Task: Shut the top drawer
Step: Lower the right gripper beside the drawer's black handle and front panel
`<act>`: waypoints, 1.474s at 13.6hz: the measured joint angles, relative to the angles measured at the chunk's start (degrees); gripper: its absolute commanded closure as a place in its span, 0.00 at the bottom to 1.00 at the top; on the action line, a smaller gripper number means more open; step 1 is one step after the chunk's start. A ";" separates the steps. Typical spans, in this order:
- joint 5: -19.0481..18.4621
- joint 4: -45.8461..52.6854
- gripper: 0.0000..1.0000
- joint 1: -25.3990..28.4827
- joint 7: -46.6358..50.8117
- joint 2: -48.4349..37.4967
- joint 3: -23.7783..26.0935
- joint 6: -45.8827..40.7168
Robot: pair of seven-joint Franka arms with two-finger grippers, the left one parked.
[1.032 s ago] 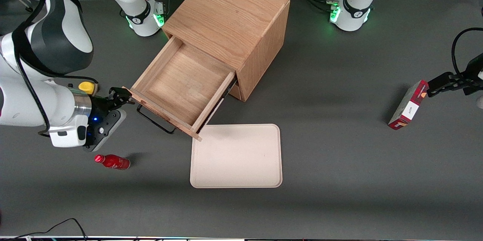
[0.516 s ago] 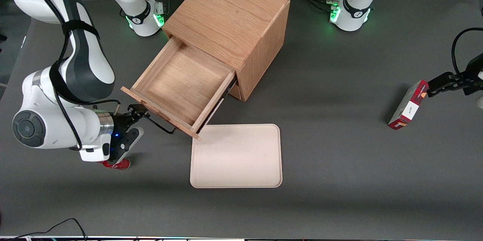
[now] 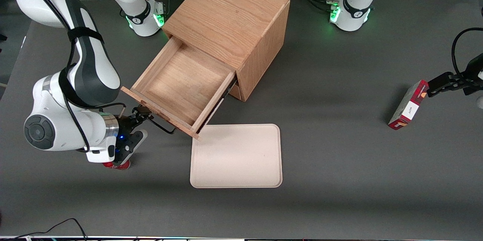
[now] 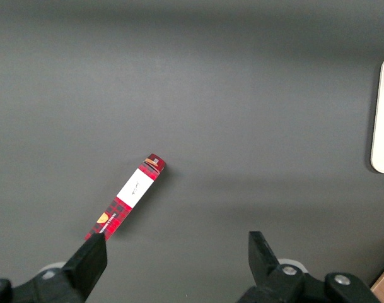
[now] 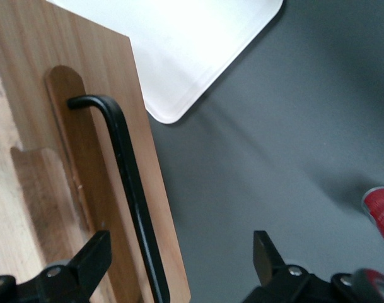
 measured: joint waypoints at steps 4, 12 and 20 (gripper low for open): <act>1.80 -3.40 0.00 -0.27 0.00 0.00 -0.14 2.88; 1.89 -6.23 0.00 -0.52 0.00 -0.02 -0.15 5.63; 4.14 -12.41 0.00 -0.57 2.15 -3.32 -0.06 8.82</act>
